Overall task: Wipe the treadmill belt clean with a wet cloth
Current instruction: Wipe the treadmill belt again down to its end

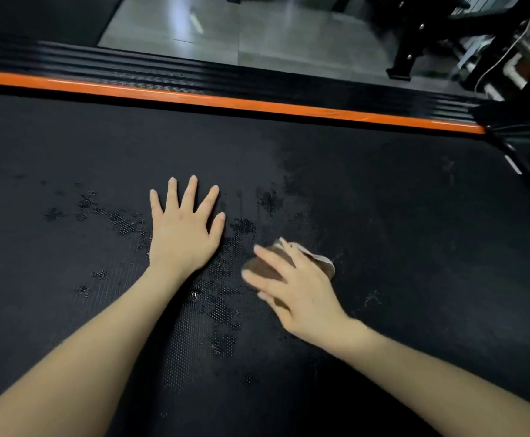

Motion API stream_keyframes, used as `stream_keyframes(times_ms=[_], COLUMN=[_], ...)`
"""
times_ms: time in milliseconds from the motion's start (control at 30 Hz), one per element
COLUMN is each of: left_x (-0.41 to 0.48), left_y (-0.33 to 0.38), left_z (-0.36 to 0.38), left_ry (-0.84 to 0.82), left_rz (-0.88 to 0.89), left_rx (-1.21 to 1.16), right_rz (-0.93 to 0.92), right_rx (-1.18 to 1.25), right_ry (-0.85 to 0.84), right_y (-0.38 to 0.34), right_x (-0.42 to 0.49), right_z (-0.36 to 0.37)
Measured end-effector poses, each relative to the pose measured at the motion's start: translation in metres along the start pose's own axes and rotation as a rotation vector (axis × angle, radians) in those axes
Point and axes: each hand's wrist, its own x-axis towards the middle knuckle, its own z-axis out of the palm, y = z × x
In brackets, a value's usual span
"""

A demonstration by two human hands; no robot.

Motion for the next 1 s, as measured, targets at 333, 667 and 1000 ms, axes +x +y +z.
stream_keyframes(times_ms=[333, 667, 1000], left_x=[0.0, -0.001, -0.001], left_y=[0.002, 0.001, -0.001], left_z=[0.001, 0.002, -0.001], left_ry=[-0.008, -0.002, -0.007], left_rz=[-0.027, -0.01, 0.014], left_rx=[0.018, 0.015, -0.003], right_rz=[0.487, 0.418, -0.017], right_rx=[-0.044, -0.107, 0.038], right_ry=[0.154, 0.113, 0.045], right_y=[0.074, 0.133, 0.033], right_x=[0.084, 0.111, 0.064], right_z=[0.012, 0.017, 0.018])
